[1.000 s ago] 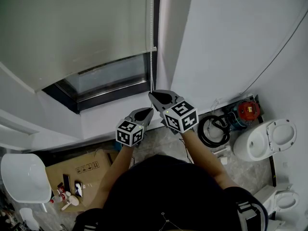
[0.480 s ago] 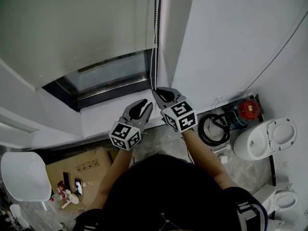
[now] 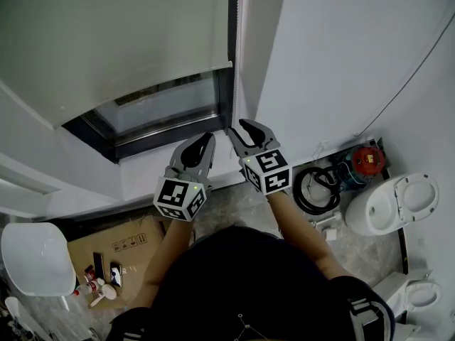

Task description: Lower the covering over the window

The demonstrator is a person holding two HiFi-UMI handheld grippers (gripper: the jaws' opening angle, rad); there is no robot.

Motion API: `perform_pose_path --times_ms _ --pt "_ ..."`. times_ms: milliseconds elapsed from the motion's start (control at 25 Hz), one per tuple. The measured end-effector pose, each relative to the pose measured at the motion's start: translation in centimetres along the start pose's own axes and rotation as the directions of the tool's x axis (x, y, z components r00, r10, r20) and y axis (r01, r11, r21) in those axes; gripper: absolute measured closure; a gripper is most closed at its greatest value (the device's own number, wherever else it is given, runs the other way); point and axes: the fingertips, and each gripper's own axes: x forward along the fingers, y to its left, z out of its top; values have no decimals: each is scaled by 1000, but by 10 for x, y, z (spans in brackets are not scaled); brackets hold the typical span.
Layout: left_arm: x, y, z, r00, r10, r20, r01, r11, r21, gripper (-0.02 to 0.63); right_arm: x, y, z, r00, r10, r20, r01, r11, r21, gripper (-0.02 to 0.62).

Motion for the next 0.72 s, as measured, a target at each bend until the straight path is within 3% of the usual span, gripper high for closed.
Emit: perform_pose_path --times_ms 40,80,280,440,520,720 --pt "-1 2 3 1000 16 2 -16 1000 9 581 -2 -2 2 1000 -16 8 16 1000 -2 466" --pt "-1 5 5 1000 31 3 -31 999 16 591 -4 -5 5 999 -33 16 33 999 -5 459" --pt "1 15 14 993 118 -12 -117 991 62 595 -23 -27 20 989 -138 62 139 990 -12 459" --pt "-3 24 29 984 181 2 -180 979 96 595 -44 -42 43 963 -242 122 248 968 -39 460" --pt "-4 28 38 979 205 12 -205 973 108 595 -54 -48 55 947 -283 154 294 954 -53 471" --pt "-12 30 74 969 235 75 -244 956 163 595 -76 -55 84 915 -330 231 347 937 -38 573"
